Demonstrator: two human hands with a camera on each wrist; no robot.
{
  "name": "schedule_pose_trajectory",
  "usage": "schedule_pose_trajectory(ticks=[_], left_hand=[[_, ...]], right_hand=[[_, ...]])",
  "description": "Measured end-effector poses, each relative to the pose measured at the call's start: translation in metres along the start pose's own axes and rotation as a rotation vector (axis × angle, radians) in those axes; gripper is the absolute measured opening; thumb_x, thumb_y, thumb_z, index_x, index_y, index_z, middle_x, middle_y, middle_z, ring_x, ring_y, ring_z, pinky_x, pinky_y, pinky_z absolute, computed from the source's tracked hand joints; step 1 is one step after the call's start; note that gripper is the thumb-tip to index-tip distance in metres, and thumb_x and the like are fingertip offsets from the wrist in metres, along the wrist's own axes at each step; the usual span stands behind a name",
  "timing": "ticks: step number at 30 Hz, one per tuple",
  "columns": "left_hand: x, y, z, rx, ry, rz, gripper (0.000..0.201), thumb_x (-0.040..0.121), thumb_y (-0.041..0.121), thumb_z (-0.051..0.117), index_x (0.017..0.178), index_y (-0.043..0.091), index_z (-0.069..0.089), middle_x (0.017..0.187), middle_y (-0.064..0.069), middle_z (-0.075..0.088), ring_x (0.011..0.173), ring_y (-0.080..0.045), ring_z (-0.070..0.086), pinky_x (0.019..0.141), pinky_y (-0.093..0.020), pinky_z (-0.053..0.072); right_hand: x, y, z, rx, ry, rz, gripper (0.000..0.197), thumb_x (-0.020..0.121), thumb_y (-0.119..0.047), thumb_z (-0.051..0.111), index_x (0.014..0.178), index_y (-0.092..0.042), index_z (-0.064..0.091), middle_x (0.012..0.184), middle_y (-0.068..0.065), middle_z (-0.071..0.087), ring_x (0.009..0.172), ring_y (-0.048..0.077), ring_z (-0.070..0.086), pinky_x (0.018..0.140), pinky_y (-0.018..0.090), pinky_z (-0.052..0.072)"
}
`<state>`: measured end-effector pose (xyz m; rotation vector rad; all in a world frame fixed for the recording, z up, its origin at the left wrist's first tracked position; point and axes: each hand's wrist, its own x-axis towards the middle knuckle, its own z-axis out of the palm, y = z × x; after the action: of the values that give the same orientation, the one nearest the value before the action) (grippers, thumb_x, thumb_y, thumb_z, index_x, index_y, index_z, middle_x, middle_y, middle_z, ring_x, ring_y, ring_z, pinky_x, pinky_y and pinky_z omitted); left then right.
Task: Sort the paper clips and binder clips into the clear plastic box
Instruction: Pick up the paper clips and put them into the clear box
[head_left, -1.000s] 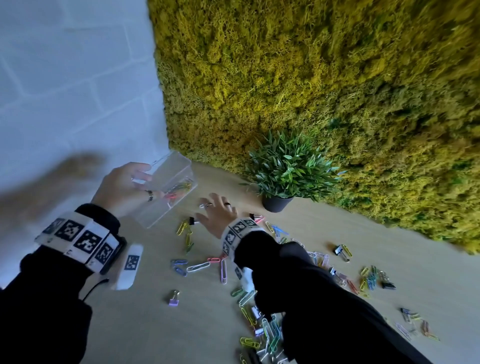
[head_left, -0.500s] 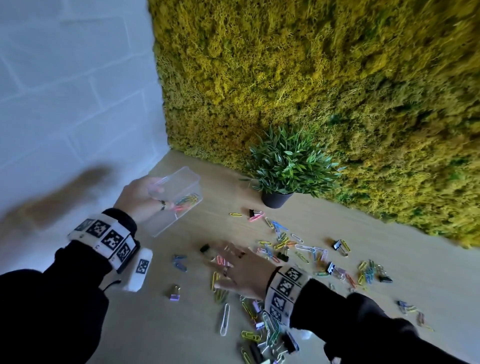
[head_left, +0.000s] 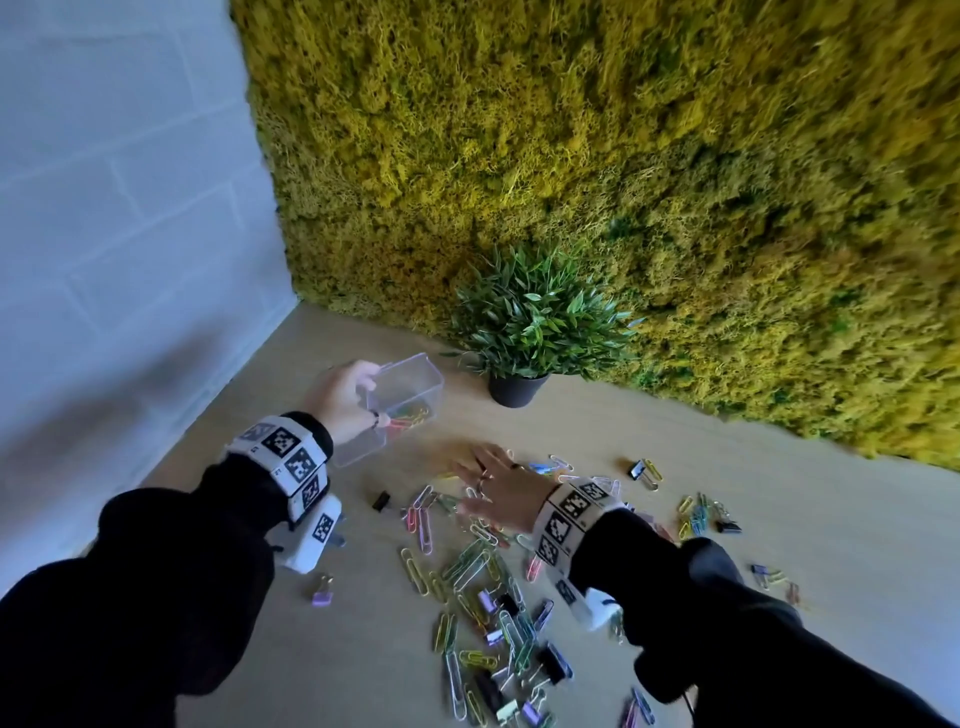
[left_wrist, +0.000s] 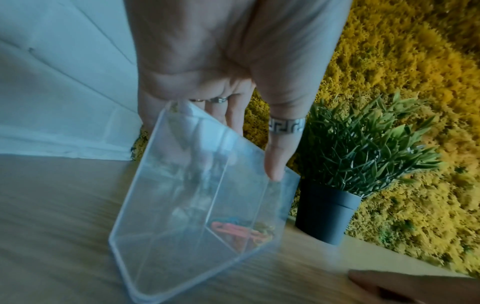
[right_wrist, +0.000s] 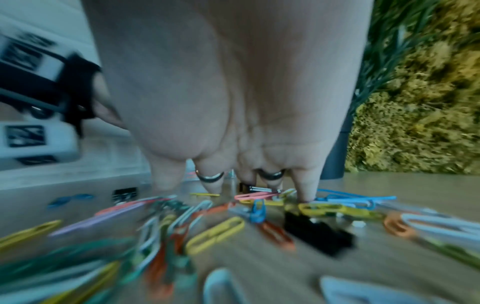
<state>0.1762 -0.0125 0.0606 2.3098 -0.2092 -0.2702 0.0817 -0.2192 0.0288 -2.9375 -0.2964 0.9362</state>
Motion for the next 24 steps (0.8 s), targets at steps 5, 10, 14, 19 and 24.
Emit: schedule_pose_trajectory(ticks=[5,10,14,19,24], left_hand=[[-0.003,0.002,0.002,0.138,0.006,0.107,0.074,0.07,0.02,0.077,0.134,0.014,0.041,0.134,-0.009,0.049,0.118,-0.026,0.05,0.098,-0.037,0.042],[-0.049,0.003,-0.017,0.011,0.33,0.366,0.029,0.079,0.011,0.068,0.106,0.014,0.055,0.105,-0.004,0.058,0.087,-0.012,0.056,0.072,-0.013,0.044],[-0.082,-0.027,-0.018,-0.028,-0.053,0.22,0.021,0.085,0.006,0.06,0.083,0.027,0.057,0.082,0.003,0.058,0.074,-0.008,0.055,0.065,-0.006,0.041],[-0.097,-0.049,-0.001,0.111,-0.402,-0.046,0.051,0.083,-0.004,0.057,0.13,0.01,0.043,0.121,-0.002,0.044,0.094,-0.005,0.046,0.067,-0.005,0.043],[-0.096,-0.054,0.014,0.27,-0.278,-0.026,0.04,0.078,0.005,0.068,0.116,0.006,0.057,0.109,-0.011,0.058,0.098,-0.019,0.056,0.079,-0.015,0.04]], right_hand=[[-0.022,0.017,0.011,0.172,0.198,-0.096,0.049,0.098,-0.038,0.034,0.143,-0.019,0.033,0.154,0.003,0.024,0.142,0.019,0.023,0.116,0.043,0.023],[-0.009,-0.005,0.013,0.016,0.284,-0.087,0.045,0.094,-0.02,0.038,0.139,-0.016,0.038,0.148,0.0,0.032,0.135,0.023,0.031,0.112,0.042,0.026],[-0.012,-0.02,0.028,-0.045,0.293,-0.029,0.037,0.093,-0.015,0.041,0.128,-0.011,0.049,0.139,0.007,0.037,0.128,0.028,0.037,0.105,0.047,0.035],[-0.029,-0.017,0.033,-0.028,0.161,-0.032,0.039,0.093,-0.028,0.044,0.127,-0.011,0.051,0.137,0.005,0.039,0.129,0.027,0.036,0.11,0.048,0.023],[-0.034,-0.026,0.028,0.223,0.168,-0.1,0.06,0.076,-0.035,0.07,0.124,-0.003,0.052,0.129,0.009,0.045,0.121,0.022,0.043,0.111,0.036,0.03]])
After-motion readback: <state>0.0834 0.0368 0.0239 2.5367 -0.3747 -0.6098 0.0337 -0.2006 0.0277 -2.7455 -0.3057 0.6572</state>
